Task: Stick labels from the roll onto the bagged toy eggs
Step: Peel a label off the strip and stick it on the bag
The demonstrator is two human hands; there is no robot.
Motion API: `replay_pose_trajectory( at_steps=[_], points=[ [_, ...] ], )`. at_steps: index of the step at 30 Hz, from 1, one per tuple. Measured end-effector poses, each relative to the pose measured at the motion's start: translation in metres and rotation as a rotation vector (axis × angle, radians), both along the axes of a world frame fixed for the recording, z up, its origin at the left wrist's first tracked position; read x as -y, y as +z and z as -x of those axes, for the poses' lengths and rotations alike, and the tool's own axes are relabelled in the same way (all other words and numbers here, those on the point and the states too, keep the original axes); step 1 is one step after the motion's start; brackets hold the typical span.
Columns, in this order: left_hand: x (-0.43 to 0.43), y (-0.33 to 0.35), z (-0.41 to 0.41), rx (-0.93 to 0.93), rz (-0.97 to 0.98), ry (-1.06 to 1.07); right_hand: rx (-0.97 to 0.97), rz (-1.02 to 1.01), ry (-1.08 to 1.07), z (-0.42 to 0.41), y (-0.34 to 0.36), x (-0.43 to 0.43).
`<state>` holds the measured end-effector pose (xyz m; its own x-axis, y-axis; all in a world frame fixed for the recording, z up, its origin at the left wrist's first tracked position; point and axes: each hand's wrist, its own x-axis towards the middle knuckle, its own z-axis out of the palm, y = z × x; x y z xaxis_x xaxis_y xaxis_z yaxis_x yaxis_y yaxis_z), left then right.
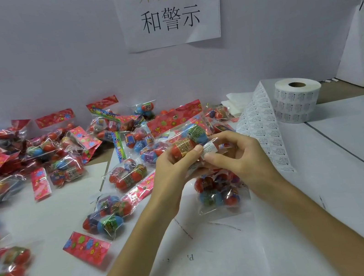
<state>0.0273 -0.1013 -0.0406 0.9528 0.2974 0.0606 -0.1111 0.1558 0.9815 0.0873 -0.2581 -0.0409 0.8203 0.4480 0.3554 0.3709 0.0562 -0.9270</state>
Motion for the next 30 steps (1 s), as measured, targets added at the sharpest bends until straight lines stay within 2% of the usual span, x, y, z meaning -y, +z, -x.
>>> replay_pose_trajectory(
  at_steps=[5,12,19,25,30],
  points=[
    [0.0004,-0.0005,-0.0006,-0.012,-0.015,-0.013,-0.029,-0.035,-0.047,-0.0022,0.0000,-0.0002],
    [-0.0017,0.0006,-0.0002,-0.019,0.042,-0.018,-0.188,-0.117,0.059,-0.0034,0.0010,0.0007],
    [0.0032,-0.0019,-0.0001,-0.039,-0.037,-0.003,-0.113,-0.051,-0.071,-0.0026,0.0002,0.0005],
    [0.0015,-0.0044,-0.0015,-0.054,-0.071,0.008,-0.169,-0.071,-0.005,-0.0036,0.0019,0.0032],
    [-0.0008,-0.0003,0.0002,-0.040,-0.017,-0.041,-0.202,-0.081,0.039,-0.0032,0.0042,0.0038]
  ],
)
